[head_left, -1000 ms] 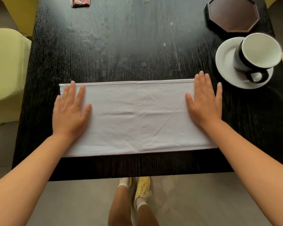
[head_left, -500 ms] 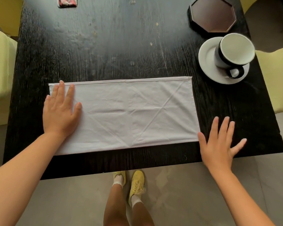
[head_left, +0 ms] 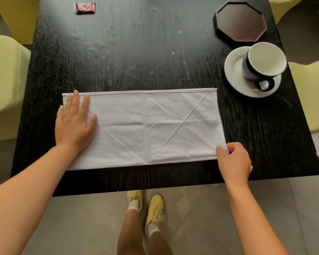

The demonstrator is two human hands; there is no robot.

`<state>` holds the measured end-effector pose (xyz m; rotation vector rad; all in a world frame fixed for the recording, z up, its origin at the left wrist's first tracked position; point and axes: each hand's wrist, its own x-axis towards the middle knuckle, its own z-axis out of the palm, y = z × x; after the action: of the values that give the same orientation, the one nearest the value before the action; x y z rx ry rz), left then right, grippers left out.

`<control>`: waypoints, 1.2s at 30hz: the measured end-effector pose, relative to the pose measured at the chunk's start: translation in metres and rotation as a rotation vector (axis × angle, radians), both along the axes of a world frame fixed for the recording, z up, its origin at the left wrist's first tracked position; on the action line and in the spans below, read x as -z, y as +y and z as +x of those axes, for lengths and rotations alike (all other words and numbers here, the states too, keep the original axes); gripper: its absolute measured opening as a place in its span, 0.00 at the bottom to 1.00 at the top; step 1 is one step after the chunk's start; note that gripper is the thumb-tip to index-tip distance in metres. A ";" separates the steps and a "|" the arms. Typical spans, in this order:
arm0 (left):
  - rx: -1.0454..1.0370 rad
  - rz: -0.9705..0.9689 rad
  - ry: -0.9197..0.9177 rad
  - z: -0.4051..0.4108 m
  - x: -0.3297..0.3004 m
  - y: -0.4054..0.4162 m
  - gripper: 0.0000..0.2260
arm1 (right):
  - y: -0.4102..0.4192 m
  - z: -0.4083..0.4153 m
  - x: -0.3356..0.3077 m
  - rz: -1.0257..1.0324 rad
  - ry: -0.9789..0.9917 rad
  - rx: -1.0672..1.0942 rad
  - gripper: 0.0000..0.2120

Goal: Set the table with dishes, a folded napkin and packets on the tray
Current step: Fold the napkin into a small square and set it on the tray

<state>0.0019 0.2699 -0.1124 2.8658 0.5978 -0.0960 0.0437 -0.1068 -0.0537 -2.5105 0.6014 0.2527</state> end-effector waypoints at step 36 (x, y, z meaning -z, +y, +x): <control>-0.152 -1.166 0.299 0.108 -0.088 0.067 0.01 | 0.248 -0.069 -0.052 0.350 -0.088 -0.616 0.08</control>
<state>0.1095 0.3366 -0.0245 1.6780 0.5426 -0.6210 -0.0256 0.1409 -0.0021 -2.2775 -0.2524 0.4254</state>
